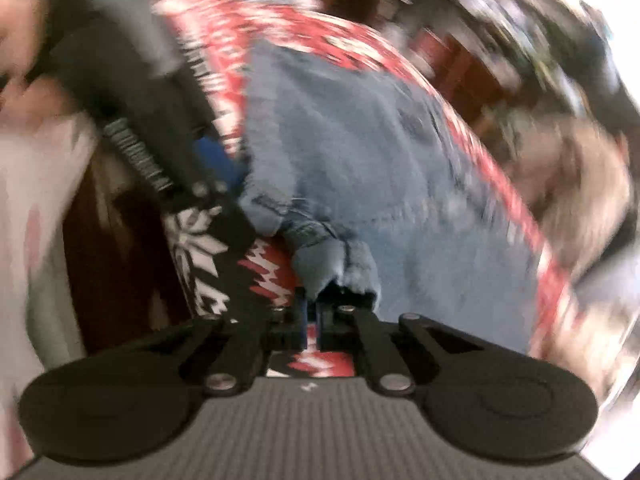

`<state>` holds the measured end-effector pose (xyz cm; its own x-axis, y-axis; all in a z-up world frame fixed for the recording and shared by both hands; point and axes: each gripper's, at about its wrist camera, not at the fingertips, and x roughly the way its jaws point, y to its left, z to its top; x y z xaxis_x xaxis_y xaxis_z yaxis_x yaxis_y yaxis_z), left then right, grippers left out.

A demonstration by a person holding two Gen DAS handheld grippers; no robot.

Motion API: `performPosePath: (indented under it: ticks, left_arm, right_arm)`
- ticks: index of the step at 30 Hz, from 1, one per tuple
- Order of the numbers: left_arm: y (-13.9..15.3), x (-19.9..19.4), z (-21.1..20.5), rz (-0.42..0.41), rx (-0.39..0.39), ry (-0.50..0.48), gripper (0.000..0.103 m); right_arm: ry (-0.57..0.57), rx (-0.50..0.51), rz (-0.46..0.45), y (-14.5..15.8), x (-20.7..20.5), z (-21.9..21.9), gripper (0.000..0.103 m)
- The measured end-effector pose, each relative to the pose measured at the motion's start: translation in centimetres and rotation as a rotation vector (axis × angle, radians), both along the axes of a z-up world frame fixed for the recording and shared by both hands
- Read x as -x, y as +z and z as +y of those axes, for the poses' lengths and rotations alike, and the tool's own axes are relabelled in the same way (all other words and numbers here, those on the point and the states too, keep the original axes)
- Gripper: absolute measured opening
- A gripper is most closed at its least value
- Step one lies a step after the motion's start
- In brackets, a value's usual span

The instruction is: Fold clothes

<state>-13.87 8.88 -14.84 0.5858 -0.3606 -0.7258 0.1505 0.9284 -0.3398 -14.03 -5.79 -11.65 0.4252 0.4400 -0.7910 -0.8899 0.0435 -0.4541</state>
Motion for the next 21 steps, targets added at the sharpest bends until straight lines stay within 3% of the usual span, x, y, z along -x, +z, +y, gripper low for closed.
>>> performPosePath:
  ticks: [3, 7, 10, 13, 21]
  left_arm:
    - [-0.1, 0.1, 0.2, 0.005, 0.009, 0.006, 0.024]
    - [-0.1, 0.0, 0.3, 0.011, 0.018, 0.007, 0.024]
    - [-0.2, -0.1, 0.3, 0.007, 0.024, 0.002, 0.023]
    - [-0.4, -0.1, 0.2, 0.013, 0.026, 0.001, 0.014]
    - [-0.1, 0.0, 0.2, 0.014, 0.036, -0.002, 0.014]
  right_arm:
    - [0.100, 0.080, -0.043, -1.2, 0.9, 0.5, 0.003]
    - [0.112, 0.097, -0.037, -2.6, 1.1, 0.6, 0.003]
    - [-0.057, -0.029, 0.141, -1.7, -0.9, 0.0, 0.003]
    - [-0.238, -0.164, 0.299, -1.5, -3.0, -1.5, 0.004]
    - [-0.403, -0.291, 0.478, -0.8, -3.7, -4.6, 0.003]
